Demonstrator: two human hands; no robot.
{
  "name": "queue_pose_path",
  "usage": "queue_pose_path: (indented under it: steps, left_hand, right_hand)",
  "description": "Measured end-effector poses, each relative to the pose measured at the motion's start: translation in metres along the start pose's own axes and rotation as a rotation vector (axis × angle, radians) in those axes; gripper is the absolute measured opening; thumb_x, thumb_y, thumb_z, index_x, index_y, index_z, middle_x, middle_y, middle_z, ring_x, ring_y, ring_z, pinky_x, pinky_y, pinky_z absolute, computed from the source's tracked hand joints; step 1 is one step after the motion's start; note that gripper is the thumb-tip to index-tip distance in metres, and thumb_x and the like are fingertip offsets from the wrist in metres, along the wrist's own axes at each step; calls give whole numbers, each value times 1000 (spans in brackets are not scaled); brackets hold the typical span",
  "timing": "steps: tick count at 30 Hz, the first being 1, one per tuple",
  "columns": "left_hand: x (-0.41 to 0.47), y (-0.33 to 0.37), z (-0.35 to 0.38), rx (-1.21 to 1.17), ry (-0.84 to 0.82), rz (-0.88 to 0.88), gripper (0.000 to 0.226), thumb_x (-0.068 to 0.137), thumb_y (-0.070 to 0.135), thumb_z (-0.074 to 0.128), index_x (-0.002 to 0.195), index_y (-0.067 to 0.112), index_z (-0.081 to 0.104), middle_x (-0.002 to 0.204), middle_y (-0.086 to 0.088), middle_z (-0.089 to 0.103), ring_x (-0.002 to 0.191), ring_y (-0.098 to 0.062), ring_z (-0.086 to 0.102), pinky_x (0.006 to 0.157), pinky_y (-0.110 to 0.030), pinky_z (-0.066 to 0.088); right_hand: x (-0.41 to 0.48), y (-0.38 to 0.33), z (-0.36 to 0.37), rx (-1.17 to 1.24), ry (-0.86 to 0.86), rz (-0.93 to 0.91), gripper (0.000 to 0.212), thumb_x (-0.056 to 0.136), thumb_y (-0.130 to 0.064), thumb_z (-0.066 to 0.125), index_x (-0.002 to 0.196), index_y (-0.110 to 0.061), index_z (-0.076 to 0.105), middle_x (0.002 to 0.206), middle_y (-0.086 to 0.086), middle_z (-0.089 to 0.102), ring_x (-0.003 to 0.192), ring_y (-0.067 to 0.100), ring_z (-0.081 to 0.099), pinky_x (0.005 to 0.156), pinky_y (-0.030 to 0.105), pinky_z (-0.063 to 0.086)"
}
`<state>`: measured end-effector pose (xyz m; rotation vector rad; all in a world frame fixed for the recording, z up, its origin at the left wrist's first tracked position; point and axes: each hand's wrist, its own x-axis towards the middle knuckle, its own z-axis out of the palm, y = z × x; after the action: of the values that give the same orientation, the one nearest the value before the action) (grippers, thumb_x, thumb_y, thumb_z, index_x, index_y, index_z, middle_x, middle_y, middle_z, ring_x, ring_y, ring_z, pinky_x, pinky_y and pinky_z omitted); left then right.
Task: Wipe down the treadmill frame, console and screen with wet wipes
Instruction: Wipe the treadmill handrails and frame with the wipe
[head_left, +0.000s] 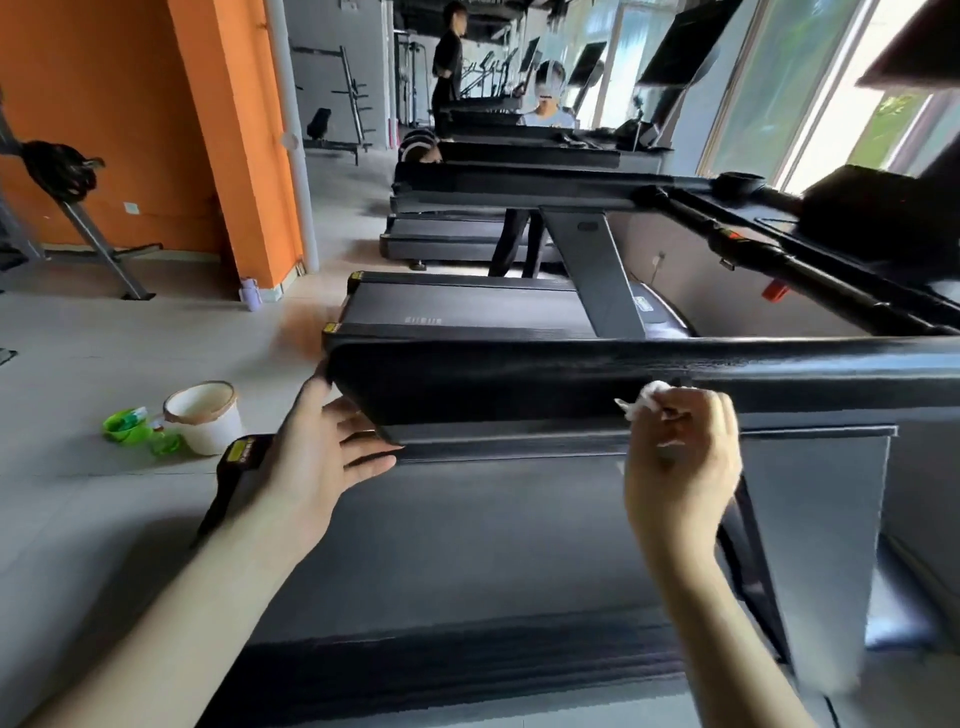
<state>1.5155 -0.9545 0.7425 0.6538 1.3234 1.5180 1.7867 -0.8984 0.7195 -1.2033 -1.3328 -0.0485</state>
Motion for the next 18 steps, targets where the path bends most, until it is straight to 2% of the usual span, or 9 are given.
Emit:
queue_pose_path:
  steps: [2, 4, 6, 7, 9, 11, 15, 18]
  left_hand:
    - [11, 6, -8, 46, -70, -18, 48, 104, 57, 38, 108, 21, 71, 103, -10, 77, 104, -35, 72, 98, -52, 53]
    - [22, 11, -18, 92, -152, -44, 51, 103, 59, 40, 110, 19, 71, 102, -11, 77, 103, -35, 73, 95, -50, 55]
    - [30, 14, -27, 127, -229, -73, 56, 102, 61, 41, 113, 15, 71, 105, -14, 77, 101, -34, 73, 87, -46, 56]
    - [33, 15, -30, 143, -266, -91, 59, 101, 63, 41, 114, 13, 71, 106, -15, 77, 101, -34, 73, 84, -44, 56]
    - [39, 16, -34, 166, -326, -112, 64, 100, 64, 40, 115, 11, 72, 107, -17, 76, 100, -33, 73, 80, -42, 56]
    - [44, 19, -38, 195, -386, -106, 64, 101, 64, 39, 116, 10, 72, 106, -16, 77, 102, -34, 73, 81, -42, 56]
    - [58, 24, -44, 249, -472, -87, 65, 98, 65, 42, 117, 9, 71, 105, -14, 77, 100, -32, 74, 82, -42, 56]
    - [67, 29, -44, 279, -524, -43, 59, 98, 64, 42, 108, 15, 73, 101, -15, 78, 97, -33, 75, 89, -46, 53]
  right_hand:
    - [-8, -8, 13, 21, 134, 181, 4, 96, -14, 62, 93, -13, 59, 90, 3, 60, 79, 20, 60, 70, 36, 49]
    - [-21, -38, 29, 92, 197, 282, 4, 95, -11, 61, 95, -14, 59, 87, 3, 63, 78, 7, 61, 71, 29, 49]
    - [-42, -78, 46, 165, 145, 277, 8, 93, -2, 64, 92, -10, 60, 85, 0, 65, 75, -1, 61, 67, 15, 45]
    - [-54, -96, 55, 182, 88, 250, 10, 92, -1, 66, 89, -9, 61, 84, 0, 65, 72, 2, 62, 65, 12, 44]
    - [-74, -119, 67, 177, -41, 188, 11, 91, -3, 69, 86, -11, 63, 82, 1, 65, 66, 8, 62, 61, 14, 43]
    - [-70, -116, 67, 188, -56, 235, 10, 91, -5, 68, 86, -12, 63, 79, 2, 66, 64, 8, 61, 60, 18, 44]
    - [-11, -76, 36, 106, 241, 506, 7, 95, -15, 64, 95, -8, 63, 77, 0, 63, 67, 9, 54, 68, 30, 43]
    - [11, -69, 32, -12, 303, 516, 10, 97, -21, 62, 98, -10, 63, 79, -1, 64, 70, 12, 57, 72, 33, 46]
